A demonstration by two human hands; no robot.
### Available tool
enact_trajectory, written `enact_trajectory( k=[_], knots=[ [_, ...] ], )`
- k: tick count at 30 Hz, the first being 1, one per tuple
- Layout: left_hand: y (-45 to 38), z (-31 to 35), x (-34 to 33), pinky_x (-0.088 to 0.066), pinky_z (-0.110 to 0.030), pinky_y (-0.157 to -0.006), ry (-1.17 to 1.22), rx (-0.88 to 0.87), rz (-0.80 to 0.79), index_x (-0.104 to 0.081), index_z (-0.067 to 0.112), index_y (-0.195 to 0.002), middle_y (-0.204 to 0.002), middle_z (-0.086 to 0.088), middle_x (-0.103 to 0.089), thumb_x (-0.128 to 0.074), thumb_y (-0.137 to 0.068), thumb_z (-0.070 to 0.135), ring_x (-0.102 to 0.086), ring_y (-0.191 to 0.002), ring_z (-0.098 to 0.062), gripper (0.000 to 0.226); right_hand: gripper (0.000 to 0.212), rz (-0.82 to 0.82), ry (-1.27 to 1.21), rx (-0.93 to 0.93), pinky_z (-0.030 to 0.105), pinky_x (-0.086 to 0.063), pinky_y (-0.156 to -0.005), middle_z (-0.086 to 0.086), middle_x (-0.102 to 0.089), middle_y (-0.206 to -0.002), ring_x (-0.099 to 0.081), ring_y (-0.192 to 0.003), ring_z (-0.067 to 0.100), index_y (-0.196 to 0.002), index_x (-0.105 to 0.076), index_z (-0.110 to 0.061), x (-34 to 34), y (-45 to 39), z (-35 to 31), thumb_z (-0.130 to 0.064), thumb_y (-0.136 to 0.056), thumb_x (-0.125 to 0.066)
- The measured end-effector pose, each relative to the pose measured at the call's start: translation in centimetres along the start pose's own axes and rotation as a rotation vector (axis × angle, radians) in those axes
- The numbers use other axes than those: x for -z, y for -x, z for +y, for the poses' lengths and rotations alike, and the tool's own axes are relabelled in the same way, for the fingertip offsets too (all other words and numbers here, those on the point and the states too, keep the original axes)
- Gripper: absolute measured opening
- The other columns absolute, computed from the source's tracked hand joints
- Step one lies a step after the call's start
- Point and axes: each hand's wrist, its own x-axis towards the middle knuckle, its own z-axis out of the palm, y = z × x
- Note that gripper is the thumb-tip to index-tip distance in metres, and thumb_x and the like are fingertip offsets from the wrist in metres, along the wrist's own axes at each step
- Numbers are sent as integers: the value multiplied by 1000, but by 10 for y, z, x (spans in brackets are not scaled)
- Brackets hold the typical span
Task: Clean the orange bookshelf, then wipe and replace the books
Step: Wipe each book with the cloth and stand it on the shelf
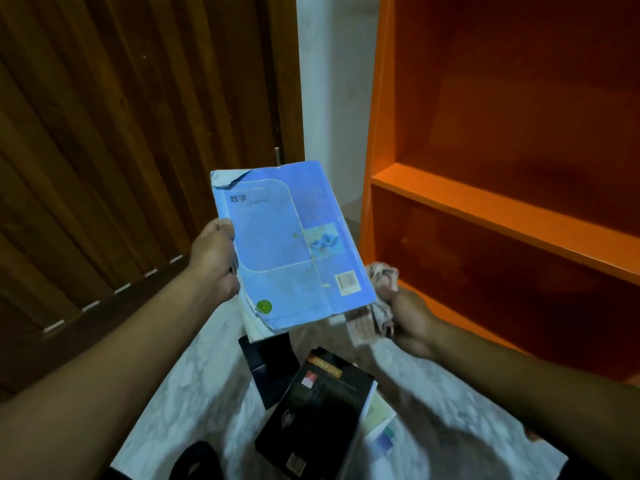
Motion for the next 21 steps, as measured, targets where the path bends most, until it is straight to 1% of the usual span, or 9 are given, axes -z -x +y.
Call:
enact_trajectory(
  k=[2,4,7,9,12,14,17,19,21],
  knots=[
    [2,-7,-4,-56,-60,-83,-35,26,-22,-63,17,-112,-113,-8,-72,-42,-106,28,-70,-99,-36,24,42,-137,-225,-39,54,-53,-88,17,-68,-125,-63,-108,39,-117,-66,-16,-9,6,-21,-43,-105,-36],
    [7,-12,-9,-56,-62,-82,-67,49,-62,-61,17,-123,-117,-8,-72,-42,-106,30,-70,-100,-36,29,41,-227,-231,-15,53,-53,-92,14,-64,-132,-62,-119,36,-129,-61,-15,-19,15,-34,-40,-103,-43],
    [13,-19,-13,-59,-51,-79,-206,54,-101,-59,19,-122,-115,-7,-70,-37,-107,29,-70,-97,-32,28,39,-123,-63,35,46,-61,-74,15,-70,-121,-71,-103,36,-135,-55,-11,-27,25,-39,-20,-97,-60],
    [18,-24,-16,-57,-44,-81,-421,14,-127,-54,19,-125,-119,-8,-67,-42,-106,28,-67,-99,-29,25,40,-52,-5,70,47,-62,-70,14,-72,-118,-73,-97,36,-134,-54,-12,-28,29,-38,-16,-96,-63],
    [22,-30,-22,-36,-50,-111,-816,-174,-173,-30,31,-151,-156,-4,-37,-55,-92,52,-40,-140,-30,67,39,-41,49,177,48,-61,-80,9,-69,-122,-71,-103,33,-133,-51,-16,-38,33,-40,-12,-96,-63],
    [39,-29,-39,-30,-40,-110,-717,-256,-278,-17,38,-156,-163,7,-22,-55,-96,49,-28,-145,-16,72,31,10,224,316,49,-59,-86,5,-70,-116,-70,-101,28,-125,-56,-18,-52,36,-36,-8,-96,-63],
    [55,-31,-64,-54,-37,-82,-400,-118,-412,-11,50,-153,-153,10,-38,-57,-95,48,-51,-127,-15,74,30,119,614,594,47,-54,-89,3,-69,-114,-66,-102,20,-120,-57,-20,-66,46,-18,-13,-92,-64],
    [57,-31,-69,-57,-28,-68,-310,-205,-328,-10,45,-155,-144,6,-47,-61,-97,31,-61,-110,-13,79,33,129,794,743,41,-54,-80,1,-69,-109,-65,-96,20,-123,-54,-20,-69,54,-12,-22,-90,-59],
    [55,-32,-68,-59,-31,-76,-213,-281,-219,-18,39,-156,-131,3,-56,-60,-96,9,-65,-102,-13,79,37,118,894,831,37,-51,-71,-3,-68,-103,-64,-89,21,-123,-53,-23,-68,57,-11,-26,-86,-54]
  ],
)
